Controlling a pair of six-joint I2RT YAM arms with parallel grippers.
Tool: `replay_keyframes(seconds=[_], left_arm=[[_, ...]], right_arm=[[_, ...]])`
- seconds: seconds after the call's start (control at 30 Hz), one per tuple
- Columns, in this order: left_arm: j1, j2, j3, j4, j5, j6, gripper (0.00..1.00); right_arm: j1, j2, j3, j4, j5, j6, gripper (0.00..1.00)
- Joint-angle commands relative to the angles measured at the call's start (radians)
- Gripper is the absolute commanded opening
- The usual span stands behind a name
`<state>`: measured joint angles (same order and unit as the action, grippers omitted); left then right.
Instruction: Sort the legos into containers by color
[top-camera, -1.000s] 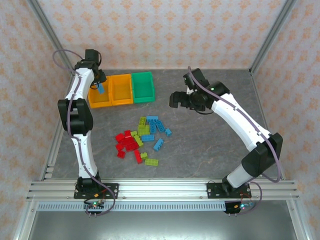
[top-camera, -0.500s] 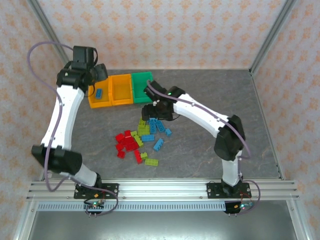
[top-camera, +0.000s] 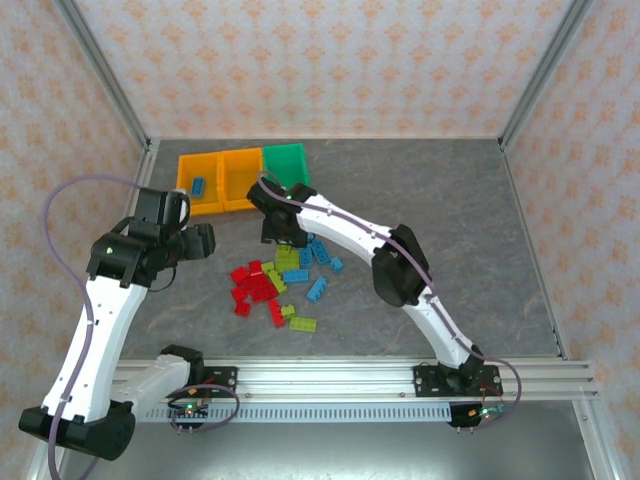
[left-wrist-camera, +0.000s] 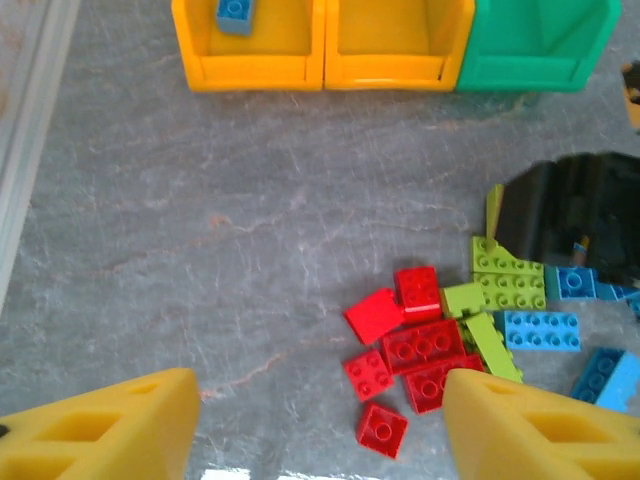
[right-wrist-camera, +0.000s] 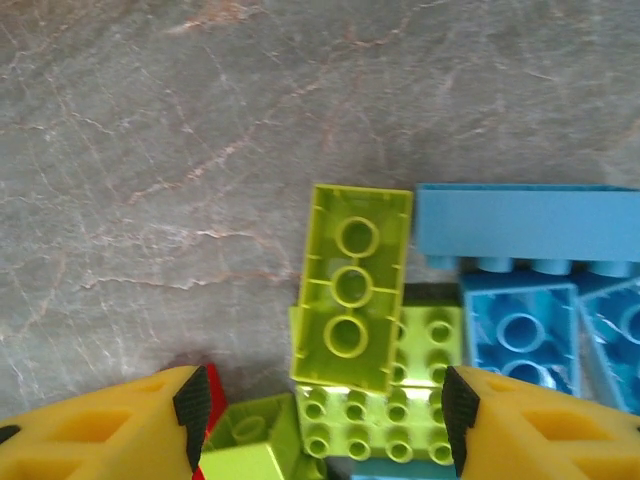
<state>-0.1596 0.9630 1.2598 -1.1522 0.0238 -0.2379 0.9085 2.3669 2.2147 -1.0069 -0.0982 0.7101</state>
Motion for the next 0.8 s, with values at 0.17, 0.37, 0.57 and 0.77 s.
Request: replay_keyframes(seconds=[0.17, 0.37, 0.57, 0.77], left_arm=[[-0.043, -0.011, -0.021, -0.014, 0.038, 0.002, 0.75], [-0.08, -0.009, -0.038, -0.006, 0.034, 0.015, 0.78], [-0.1, -0.021, -0.045, -0.016, 0.014, 0.023, 0.79], [-0.105, -0.022, -0.018, -0.033, -0.003, -0.029, 0.79]], right_arm=[[-0.001, 0.133, 0.148, -0.128, 0.066, 0.089, 0.61], [0.0, 0.158, 0.14, -0.116, 0.042, 0.089, 0.5], [-0.001, 0.141, 0.198, -0.155, 0.101, 0.087, 0.29], [0.003, -0.044, 0.137, 0.052, 0.1, -0.041, 0.28]])
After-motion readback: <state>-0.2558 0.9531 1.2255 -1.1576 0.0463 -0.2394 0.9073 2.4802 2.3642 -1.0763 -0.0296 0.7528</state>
